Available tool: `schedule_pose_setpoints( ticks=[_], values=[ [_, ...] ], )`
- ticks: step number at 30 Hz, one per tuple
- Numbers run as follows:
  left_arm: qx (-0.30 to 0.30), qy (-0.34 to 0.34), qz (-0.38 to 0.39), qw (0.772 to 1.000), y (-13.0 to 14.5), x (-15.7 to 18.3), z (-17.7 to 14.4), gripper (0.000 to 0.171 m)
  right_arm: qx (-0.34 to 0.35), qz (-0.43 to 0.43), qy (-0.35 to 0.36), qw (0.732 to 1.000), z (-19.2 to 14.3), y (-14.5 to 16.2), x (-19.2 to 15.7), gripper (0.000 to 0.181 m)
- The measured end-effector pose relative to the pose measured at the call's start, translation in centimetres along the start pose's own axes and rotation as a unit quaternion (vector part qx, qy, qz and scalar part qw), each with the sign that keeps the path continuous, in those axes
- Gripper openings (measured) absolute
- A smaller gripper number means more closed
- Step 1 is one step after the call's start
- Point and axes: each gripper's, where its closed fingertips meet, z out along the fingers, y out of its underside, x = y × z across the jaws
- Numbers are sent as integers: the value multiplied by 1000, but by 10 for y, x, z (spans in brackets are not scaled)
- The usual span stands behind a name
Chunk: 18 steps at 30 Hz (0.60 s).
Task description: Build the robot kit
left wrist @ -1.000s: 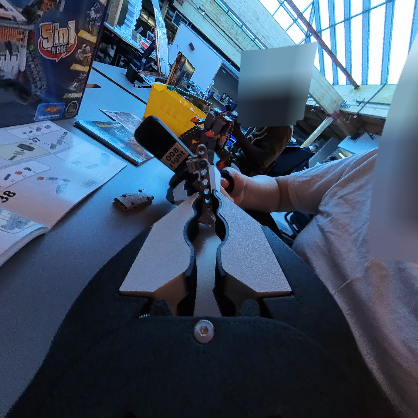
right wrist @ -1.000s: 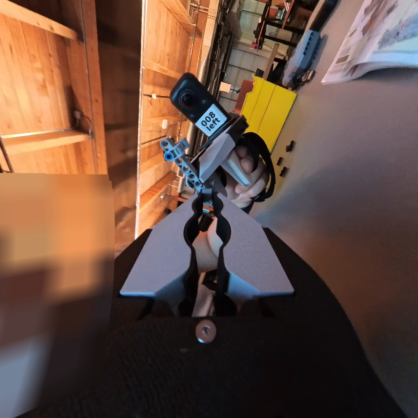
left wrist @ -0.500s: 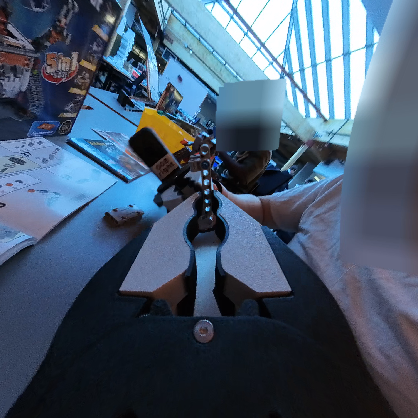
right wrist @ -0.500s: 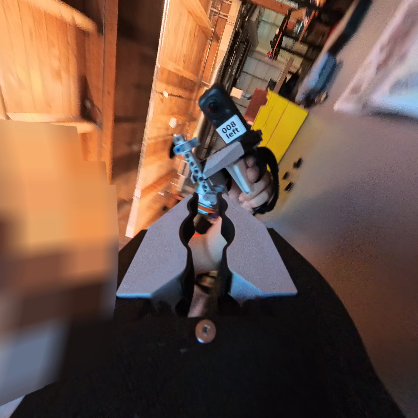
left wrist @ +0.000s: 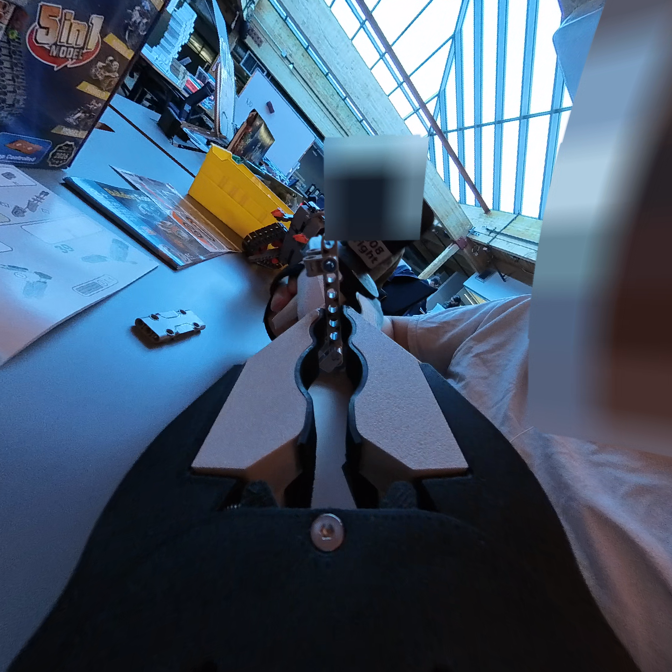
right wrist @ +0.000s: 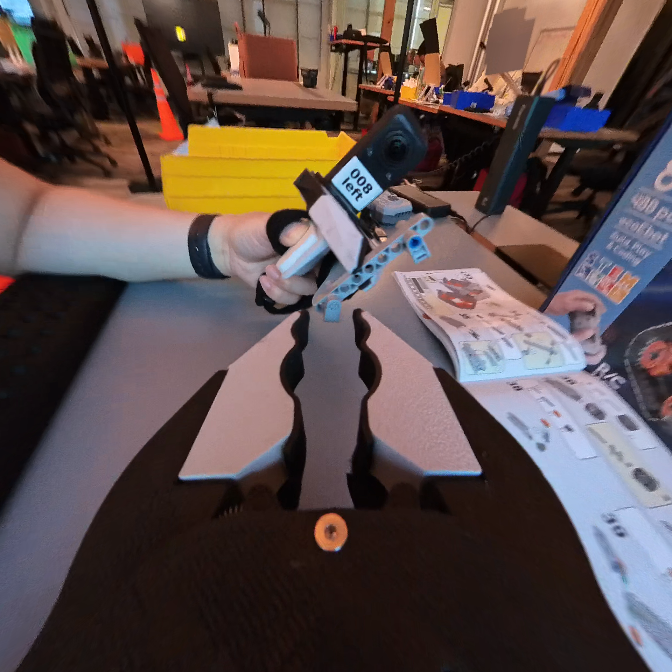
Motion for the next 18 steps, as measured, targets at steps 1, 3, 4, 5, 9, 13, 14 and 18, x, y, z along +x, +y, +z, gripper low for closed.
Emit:
schedule_pose_setpoints(
  ticks=[1,3,4,5,9,13,14,18],
  values=[
    [-2,2,-2,1000,1,0,1,4,7,27,-7,1000,-1,-1,1,20],
    [-5,4,-6,1000,2,0,2,4,13,49,-26,998,-4,-2,2,11],
    [-5,4,-8,1000,3,-1,2,4,4,43,-27,999,-5,1,3,12],
    [-4,5,-12,1000,3,-1,2,4,-3,30,-22,999,-6,3,5,12],
    [-5,9,-35,999,5,-3,2,4,-2,-32,-10,999,-8,0,2,12],
    [-5,6,-51,999,6,-7,3,4,-21,-104,24,994,-9,4,5,9],
    [-4,4,-53,999,6,-8,3,4,-24,-120,33,992,-8,4,5,10],
    [-3,8,-62,998,6,-7,3,4,-31,-149,48,987,-7,6,4,11]
  ],
)
